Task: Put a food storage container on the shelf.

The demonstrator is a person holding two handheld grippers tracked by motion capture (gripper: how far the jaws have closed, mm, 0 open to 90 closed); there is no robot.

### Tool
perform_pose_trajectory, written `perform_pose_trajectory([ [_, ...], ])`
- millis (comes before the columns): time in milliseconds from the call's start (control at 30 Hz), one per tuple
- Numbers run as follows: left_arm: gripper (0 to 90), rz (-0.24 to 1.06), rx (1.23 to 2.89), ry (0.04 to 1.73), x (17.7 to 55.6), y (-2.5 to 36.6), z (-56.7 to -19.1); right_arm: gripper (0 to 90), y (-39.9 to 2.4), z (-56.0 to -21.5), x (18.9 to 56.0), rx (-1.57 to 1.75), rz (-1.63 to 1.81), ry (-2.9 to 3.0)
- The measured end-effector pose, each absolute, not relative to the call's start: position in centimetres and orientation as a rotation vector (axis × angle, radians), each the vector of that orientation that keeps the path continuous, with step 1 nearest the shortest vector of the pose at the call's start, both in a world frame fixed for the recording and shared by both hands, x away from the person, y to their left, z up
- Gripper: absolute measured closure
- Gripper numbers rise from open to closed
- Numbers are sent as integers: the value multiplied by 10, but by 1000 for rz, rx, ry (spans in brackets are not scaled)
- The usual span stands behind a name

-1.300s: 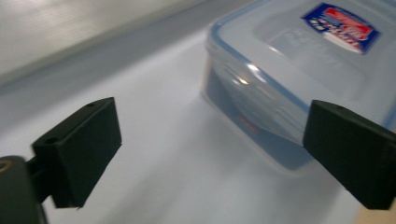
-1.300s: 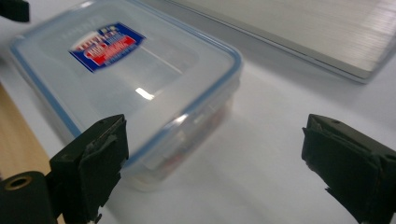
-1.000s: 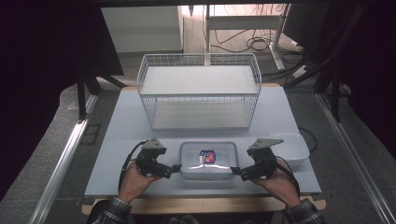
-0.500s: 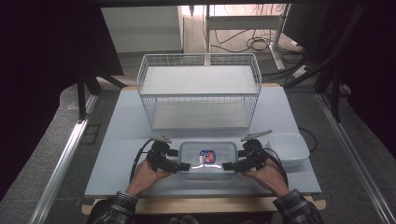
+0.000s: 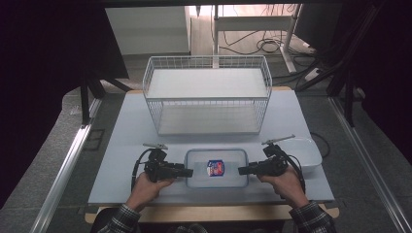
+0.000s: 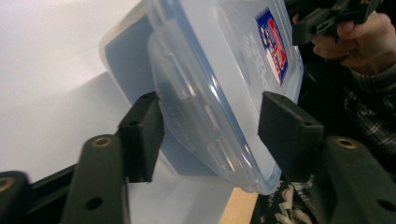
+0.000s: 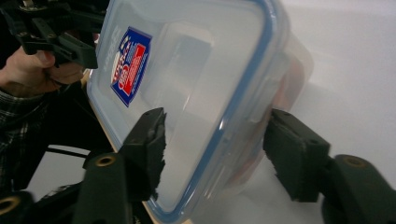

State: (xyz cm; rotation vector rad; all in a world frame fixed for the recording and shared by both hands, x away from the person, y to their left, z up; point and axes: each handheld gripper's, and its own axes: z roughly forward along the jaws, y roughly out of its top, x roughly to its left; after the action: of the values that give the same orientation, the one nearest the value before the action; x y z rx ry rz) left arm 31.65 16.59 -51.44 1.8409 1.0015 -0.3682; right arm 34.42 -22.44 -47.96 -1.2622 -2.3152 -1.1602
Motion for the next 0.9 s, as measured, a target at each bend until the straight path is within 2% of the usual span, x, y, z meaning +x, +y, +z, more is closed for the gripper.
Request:
perform_pose_trajectory([
  [167,513,-325,1795,1025,313,168,-509,523,-228,-474,337,-1307,-1238,-2293],
  [567,521,-280,1779,1035,318,168,-502,530,-224,-464,333,-1290,-1348,-2379],
  [900,522,-206,1792,984,324,173,-473,529,-222,-444,336,-1250,-1439,-2404],
])
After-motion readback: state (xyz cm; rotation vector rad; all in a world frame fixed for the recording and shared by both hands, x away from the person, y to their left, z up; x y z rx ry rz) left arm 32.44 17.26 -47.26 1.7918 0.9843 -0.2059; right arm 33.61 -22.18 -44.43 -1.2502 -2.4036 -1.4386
